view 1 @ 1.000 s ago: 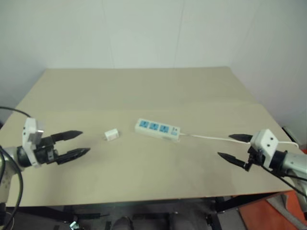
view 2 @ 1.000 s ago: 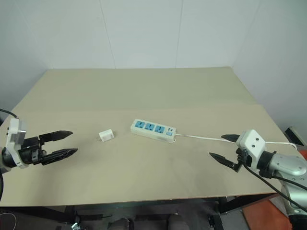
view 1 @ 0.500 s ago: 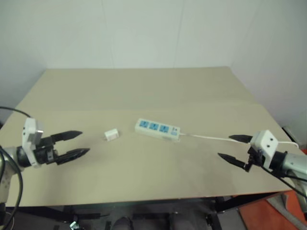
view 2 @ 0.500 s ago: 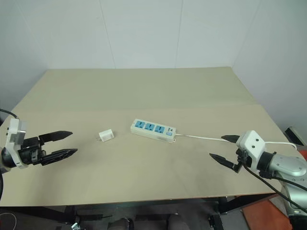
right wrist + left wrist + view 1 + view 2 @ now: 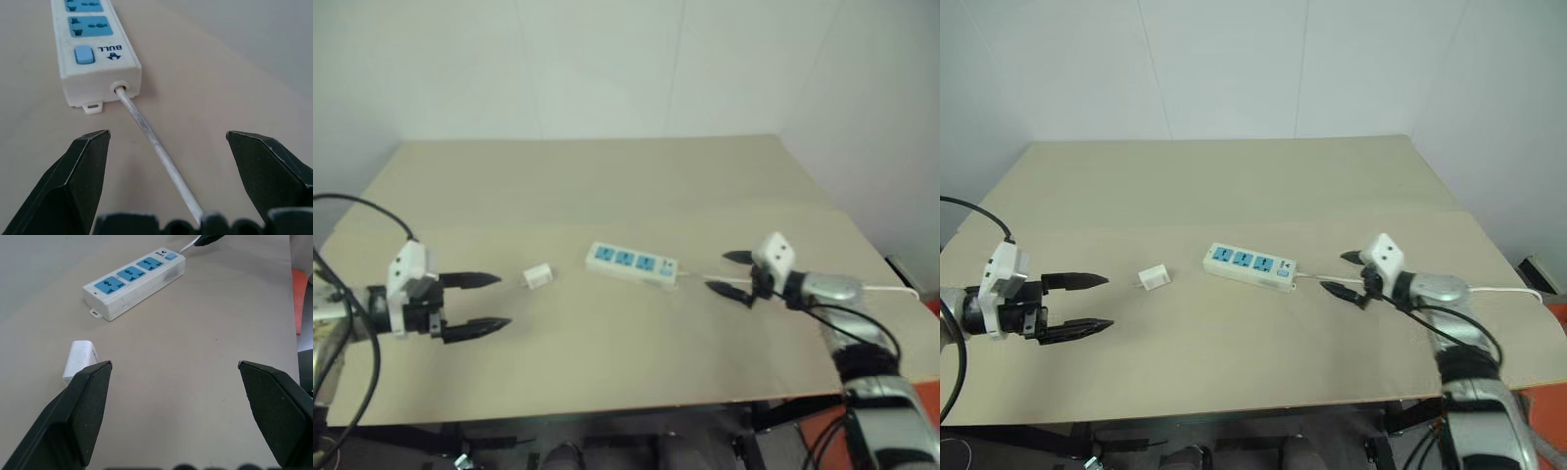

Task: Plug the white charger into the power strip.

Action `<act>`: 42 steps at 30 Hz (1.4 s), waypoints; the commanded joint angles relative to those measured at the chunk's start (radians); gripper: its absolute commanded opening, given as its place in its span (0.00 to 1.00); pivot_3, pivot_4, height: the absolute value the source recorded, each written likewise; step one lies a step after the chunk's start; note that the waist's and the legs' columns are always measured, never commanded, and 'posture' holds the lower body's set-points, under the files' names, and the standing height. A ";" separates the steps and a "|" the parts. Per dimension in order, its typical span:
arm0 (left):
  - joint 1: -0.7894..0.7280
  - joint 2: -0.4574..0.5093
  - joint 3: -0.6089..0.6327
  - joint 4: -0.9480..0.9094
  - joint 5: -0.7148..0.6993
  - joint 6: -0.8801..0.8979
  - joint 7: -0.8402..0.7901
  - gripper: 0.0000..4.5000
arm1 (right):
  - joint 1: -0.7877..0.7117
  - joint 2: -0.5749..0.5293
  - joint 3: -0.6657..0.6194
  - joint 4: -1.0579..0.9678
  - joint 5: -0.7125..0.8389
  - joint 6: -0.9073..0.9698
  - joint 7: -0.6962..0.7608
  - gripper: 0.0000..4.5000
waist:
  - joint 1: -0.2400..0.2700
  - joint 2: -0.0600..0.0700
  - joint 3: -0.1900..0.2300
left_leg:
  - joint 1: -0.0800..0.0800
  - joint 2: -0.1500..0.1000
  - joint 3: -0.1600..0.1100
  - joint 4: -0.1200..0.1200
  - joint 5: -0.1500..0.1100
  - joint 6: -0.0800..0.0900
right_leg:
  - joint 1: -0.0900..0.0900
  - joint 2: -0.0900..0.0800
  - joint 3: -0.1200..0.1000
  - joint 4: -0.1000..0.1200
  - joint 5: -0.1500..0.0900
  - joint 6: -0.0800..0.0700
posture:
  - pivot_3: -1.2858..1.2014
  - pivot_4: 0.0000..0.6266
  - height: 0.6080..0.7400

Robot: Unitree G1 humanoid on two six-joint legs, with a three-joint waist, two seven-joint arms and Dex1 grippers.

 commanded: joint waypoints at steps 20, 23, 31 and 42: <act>0.006 0.020 0.021 -0.044 -0.014 -0.031 -0.009 1.00 | 0.172 -0.012 0.013 -0.282 0.012 -0.079 0.080 0.01 | 0.004 0.000 0.000 | 0.001 0.000 -0.001 0.000 0.000 0.000 | 0.000 0.001 -0.001 0.001 0.000 0.000 | 0.52 0.24 1.00; 0.002 0.021 0.011 -0.038 -0.009 -0.033 -0.018 1.00 | 0.335 -0.065 -0.008 -0.524 0.058 -0.026 0.087 0.01 | 0.008 0.000 0.000 | -0.001 0.000 -0.001 0.000 0.000 0.000 | 0.000 0.000 -0.001 0.001 -0.001 0.001 | 0.52 0.24 1.00; -0.090 0.006 -0.065 0.021 0.014 -0.044 -0.039 1.00 | 0.529 -0.103 -0.028 -0.786 0.068 0.125 -0.027 0.45 | 0.001 -0.001 -0.001 | 0.004 0.000 -0.001 0.000 0.000 0.000 | 0.001 0.001 0.000 0.004 -0.004 0.006 | 0.52 0.24 1.00; -0.118 0.009 -0.082 0.051 0.022 -0.062 -0.059 1.00 | 0.625 -0.034 -0.094 -0.946 0.246 0.273 -0.108 0.99 | 0.007 -0.001 -0.001 | 0.002 0.000 -0.001 0.001 0.000 0.000 | -0.001 0.001 0.000 0.007 -0.006 0.005 | 0.52 0.24 1.00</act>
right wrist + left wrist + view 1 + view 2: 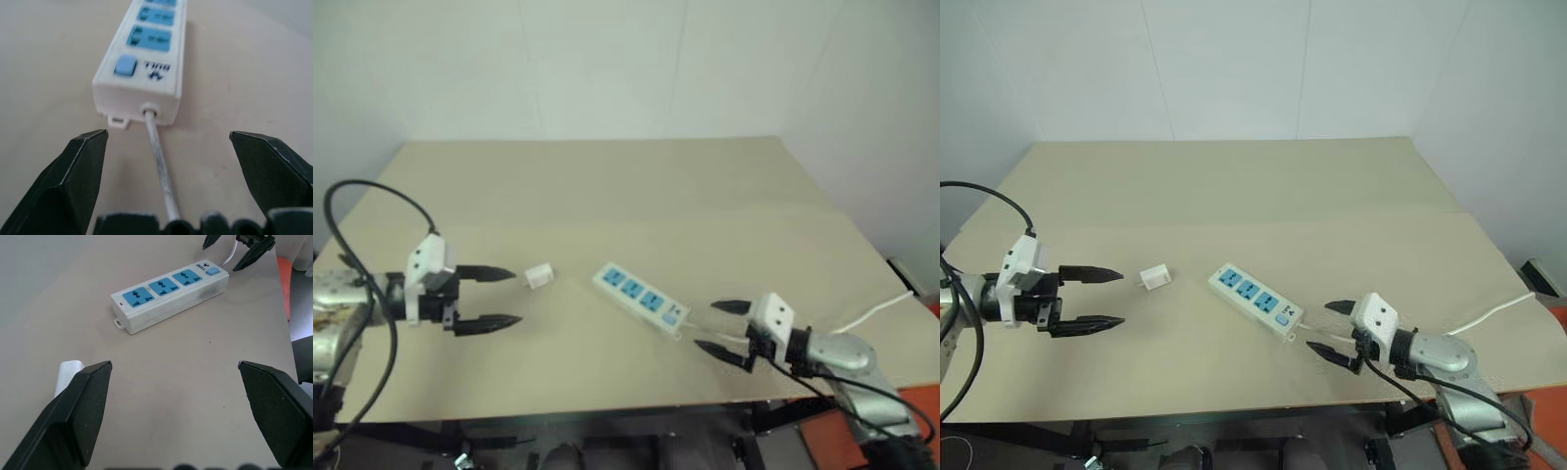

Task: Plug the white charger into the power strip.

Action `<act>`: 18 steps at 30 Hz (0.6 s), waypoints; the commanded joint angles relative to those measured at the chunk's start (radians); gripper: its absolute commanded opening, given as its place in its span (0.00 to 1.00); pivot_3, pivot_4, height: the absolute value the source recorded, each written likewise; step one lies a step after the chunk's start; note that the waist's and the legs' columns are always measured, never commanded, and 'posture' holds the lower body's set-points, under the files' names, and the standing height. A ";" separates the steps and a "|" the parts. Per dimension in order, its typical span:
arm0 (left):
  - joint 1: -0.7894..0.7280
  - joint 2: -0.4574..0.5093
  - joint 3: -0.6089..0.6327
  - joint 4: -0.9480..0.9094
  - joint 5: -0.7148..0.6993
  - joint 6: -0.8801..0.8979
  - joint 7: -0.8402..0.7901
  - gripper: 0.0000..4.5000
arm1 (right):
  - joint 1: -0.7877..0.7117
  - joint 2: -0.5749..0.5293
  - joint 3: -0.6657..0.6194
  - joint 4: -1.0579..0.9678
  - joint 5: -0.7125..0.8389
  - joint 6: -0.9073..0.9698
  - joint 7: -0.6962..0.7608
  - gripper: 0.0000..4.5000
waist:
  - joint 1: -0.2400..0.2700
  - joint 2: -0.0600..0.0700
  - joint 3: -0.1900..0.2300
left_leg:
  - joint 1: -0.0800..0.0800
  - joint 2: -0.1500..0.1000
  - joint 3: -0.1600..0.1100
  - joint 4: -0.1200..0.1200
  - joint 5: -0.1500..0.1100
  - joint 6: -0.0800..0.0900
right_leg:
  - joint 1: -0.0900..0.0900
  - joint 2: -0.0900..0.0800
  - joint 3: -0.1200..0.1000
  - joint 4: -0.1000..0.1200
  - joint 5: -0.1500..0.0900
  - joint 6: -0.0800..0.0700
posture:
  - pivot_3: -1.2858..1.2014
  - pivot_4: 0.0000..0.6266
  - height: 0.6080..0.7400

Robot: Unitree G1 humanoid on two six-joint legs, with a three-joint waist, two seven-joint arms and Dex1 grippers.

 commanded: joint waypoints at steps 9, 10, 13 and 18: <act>-0.010 0.002 0.012 -0.013 -0.003 -0.022 -0.005 1.00 | 0.003 0.164 0.059 -0.074 -0.038 -0.052 -0.155 0.99 | -0.002 -0.001 0.000 | 0.001 0.000 0.000 0.000 0.000 0.000 | 0.000 0.000 0.000 0.001 -0.001 0.000 | 0.52 0.24 1.00; -0.013 0.001 0.009 -0.013 -0.003 -0.022 -0.005 1.00 | -0.004 0.170 0.065 -0.062 -0.047 -0.056 -0.163 0.99 | -0.002 -0.001 0.000 | 0.000 0.000 0.000 0.000 0.000 0.000 | 0.000 0.000 0.000 0.001 -0.001 0.000 | 0.52 0.24 1.00; -0.021 -0.004 0.002 -0.013 -0.002 -0.023 -0.006 1.00 | -0.011 0.169 0.075 -0.037 -0.054 -0.076 -0.147 0.99 | -0.001 -0.001 0.000 | 0.001 0.000 0.000 0.000 0.000 0.000 | 0.000 0.000 0.000 0.001 -0.001 0.000 | 0.52 0.24 1.00; -0.021 -0.018 -0.007 -0.020 0.002 -0.023 0.001 1.00 | -0.024 0.178 0.082 0.002 -0.053 -0.083 -0.140 0.99 | 0.001 -0.001 0.000 | 0.000 0.000 0.000 0.000 0.000 0.000 | 0.000 0.000 0.000 0.001 -0.001 0.000 | 0.52 0.24 1.00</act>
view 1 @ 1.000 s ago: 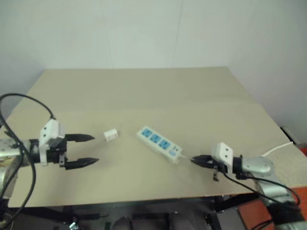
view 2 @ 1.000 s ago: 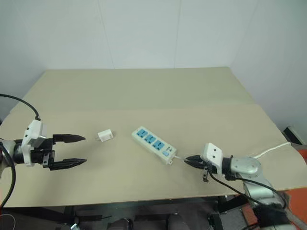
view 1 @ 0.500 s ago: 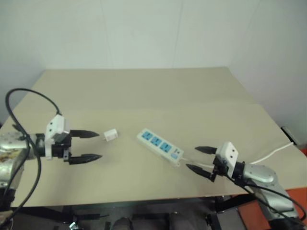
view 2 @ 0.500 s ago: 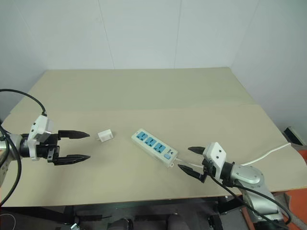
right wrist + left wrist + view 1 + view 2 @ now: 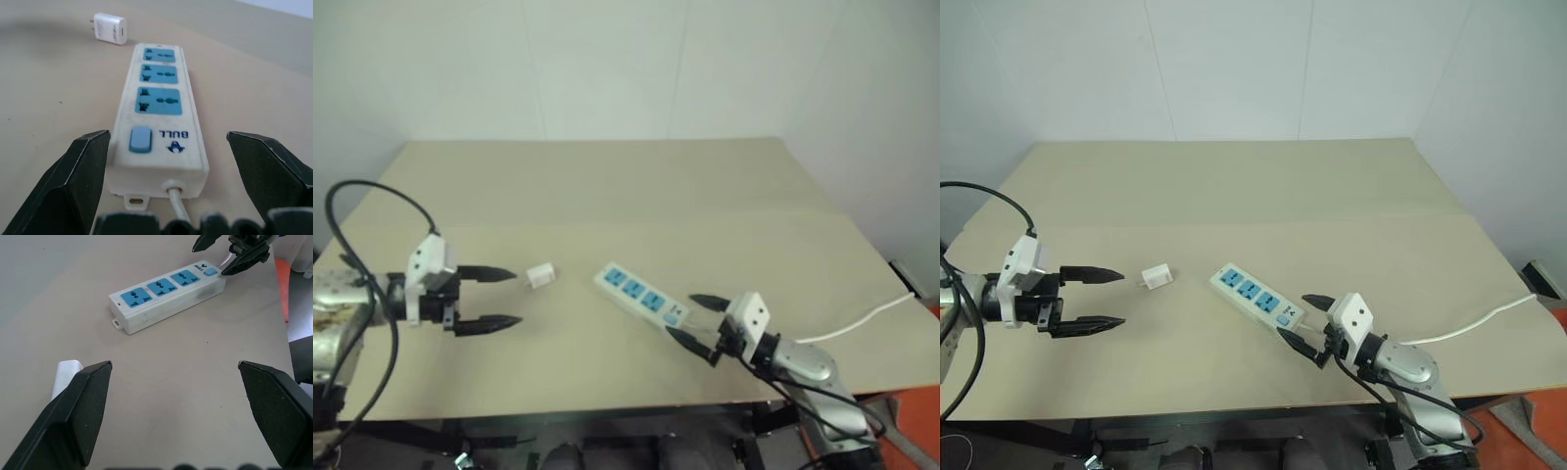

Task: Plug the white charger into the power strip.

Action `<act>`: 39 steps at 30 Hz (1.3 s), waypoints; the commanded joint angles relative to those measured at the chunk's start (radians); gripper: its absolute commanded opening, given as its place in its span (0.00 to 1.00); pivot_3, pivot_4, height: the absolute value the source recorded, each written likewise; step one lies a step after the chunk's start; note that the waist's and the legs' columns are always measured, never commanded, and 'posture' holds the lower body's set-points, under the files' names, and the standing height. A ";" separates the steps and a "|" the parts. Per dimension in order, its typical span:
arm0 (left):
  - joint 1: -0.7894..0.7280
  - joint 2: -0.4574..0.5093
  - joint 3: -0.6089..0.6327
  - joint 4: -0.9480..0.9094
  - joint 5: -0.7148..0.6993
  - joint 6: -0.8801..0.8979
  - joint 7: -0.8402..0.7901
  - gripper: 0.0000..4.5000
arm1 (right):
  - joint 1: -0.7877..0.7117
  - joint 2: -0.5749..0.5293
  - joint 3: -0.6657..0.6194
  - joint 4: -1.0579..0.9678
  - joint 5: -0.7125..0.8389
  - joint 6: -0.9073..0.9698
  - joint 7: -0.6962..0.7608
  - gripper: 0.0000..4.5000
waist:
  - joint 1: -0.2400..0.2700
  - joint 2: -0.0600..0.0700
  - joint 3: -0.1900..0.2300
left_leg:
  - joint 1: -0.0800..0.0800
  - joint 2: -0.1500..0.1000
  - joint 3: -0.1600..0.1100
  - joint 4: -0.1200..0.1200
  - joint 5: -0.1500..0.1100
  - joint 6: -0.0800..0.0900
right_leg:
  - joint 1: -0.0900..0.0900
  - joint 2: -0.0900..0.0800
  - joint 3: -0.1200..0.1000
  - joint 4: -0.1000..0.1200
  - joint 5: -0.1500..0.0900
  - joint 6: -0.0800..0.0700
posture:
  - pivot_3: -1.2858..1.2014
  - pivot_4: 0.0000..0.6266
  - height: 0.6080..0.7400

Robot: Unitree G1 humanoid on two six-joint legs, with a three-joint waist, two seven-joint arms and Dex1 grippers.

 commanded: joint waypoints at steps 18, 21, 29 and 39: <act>0.023 -0.036 0.003 -0.063 -0.011 -0.019 0.039 1.00 | -0.020 0.016 0.054 0.024 0.056 0.047 0.052 0.99 | -0.003 0.000 0.000 | 0.000 0.000 0.000 0.000 0.000 0.000 | 0.000 0.000 0.000 0.000 0.000 0.000 | 0.52 0.24 1.00; 0.025 -0.041 0.001 -0.066 -0.010 -0.020 0.043 1.00 | -0.019 0.046 0.072 0.056 -0.002 -0.023 0.011 0.99 | -0.004 0.000 0.000 | 0.001 0.000 0.000 0.000 0.000 0.000 | 0.000 0.000 0.000 0.000 0.000 0.000 | 0.52 0.24 1.00; 0.021 -0.044 0.002 -0.052 -0.006 -0.027 0.043 1.00 | -0.006 0.090 0.075 0.107 -0.050 -0.093 -0.049 0.99 | -0.003 0.000 0.000 | 0.000 0.000 0.000 0.000 0.000 0.000 | 0.000 0.000 0.000 0.000 0.000 0.000 | 0.52 0.24 1.00; 0.000 -0.056 -0.015 -0.039 0.000 -0.038 0.038 1.00 | 0.003 0.060 0.060 0.140 -0.025 -0.113 -0.015 0.99 | 0.000 -0.002 -0.001 | 0.001 0.000 0.000 0.000 0.000 0.000 | 0.001 0.000 0.000 0.000 0.000 0.000 | 0.52 0.24 1.00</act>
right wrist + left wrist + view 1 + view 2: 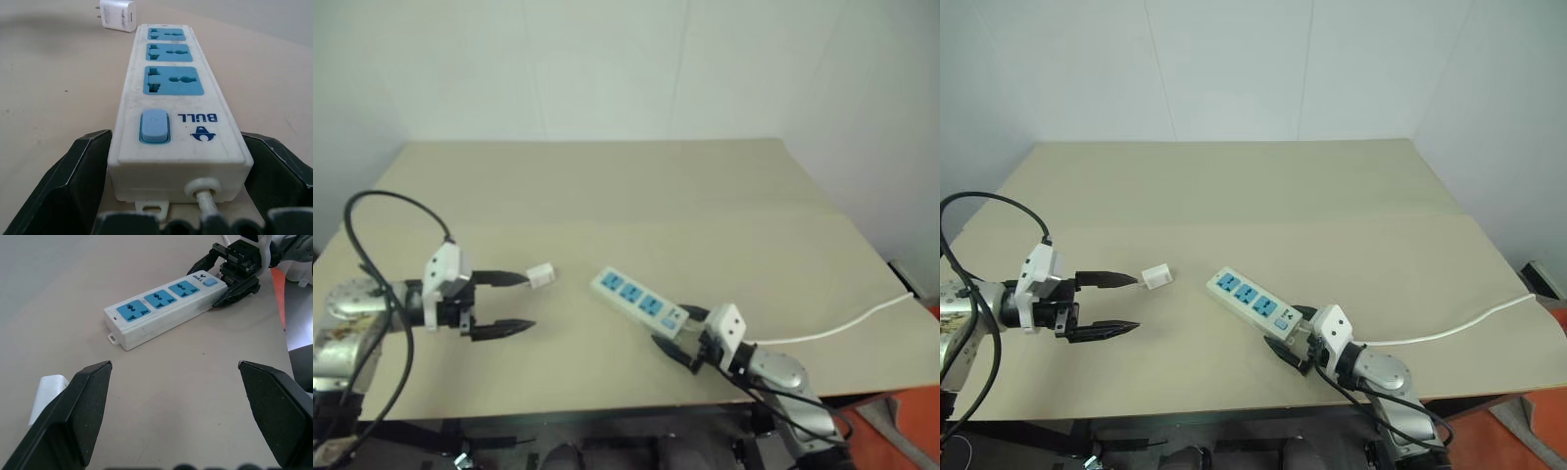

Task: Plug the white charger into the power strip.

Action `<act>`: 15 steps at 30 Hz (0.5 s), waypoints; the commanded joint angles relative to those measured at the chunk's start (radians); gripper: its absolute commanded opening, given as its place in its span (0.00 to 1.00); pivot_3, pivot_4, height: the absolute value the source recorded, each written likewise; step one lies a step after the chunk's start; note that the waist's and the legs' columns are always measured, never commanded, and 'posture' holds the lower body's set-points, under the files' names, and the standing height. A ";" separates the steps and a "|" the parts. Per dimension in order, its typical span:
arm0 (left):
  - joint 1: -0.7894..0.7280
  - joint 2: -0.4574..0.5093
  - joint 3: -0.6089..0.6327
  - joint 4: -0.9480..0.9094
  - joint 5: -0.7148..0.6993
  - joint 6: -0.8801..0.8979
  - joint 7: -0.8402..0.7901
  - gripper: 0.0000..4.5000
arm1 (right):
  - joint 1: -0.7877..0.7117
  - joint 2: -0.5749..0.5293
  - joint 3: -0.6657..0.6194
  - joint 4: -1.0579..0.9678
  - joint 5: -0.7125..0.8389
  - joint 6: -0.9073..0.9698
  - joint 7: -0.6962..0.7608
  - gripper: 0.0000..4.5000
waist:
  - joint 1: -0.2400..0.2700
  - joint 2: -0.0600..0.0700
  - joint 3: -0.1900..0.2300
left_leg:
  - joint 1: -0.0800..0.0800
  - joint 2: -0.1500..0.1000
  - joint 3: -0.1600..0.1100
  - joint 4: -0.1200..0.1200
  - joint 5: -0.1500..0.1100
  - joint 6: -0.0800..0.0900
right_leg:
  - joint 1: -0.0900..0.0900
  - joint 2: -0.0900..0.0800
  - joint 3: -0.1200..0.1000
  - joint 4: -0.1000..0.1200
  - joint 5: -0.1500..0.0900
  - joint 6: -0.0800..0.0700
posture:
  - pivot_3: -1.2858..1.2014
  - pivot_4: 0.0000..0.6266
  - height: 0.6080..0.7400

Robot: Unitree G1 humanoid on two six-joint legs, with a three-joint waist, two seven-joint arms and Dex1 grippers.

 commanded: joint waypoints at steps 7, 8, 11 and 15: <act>-0.023 0.003 0.001 0.003 0.003 -0.024 -0.004 1.00 | 0.016 -0.003 -0.003 0.020 0.028 0.009 0.015 0.91 | 0.000 -0.003 -0.002 | 0.000 0.000 0.000 0.000 0.000 0.000 | 0.000 0.000 0.000 0.000 0.000 0.000 | 0.52 0.24 1.00; -0.023 0.003 0.001 0.002 0.002 -0.025 -0.004 1.00 | 0.019 -0.003 0.000 0.016 0.032 0.011 0.020 0.87 | 0.001 -0.003 -0.002 | 0.000 0.000 0.000 0.000 0.000 0.000 | 0.000 0.000 0.000 0.000 0.000 0.000 | 0.52 0.24 1.00; -0.028 0.000 -0.001 0.002 0.005 -0.033 0.002 1.00 | 0.021 0.001 0.005 0.011 0.024 0.000 0.018 0.76 | 0.000 -0.004 -0.003 | 0.000 0.000 0.000 0.000 0.000 0.000 | 0.000 0.000 0.000 0.000 0.000 0.000 | 0.52 0.24 1.00; -0.105 -0.007 -0.040 -0.005 0.047 -0.013 0.065 1.00 | -0.007 -0.006 0.013 0.035 0.027 -0.026 0.053 0.76 | 0.003 -0.006 -0.004 | 0.001 0.000 0.000 0.000 0.000 0.000 | 0.000 0.000 0.000 0.000 0.000 0.000 | 0.52 0.24 1.00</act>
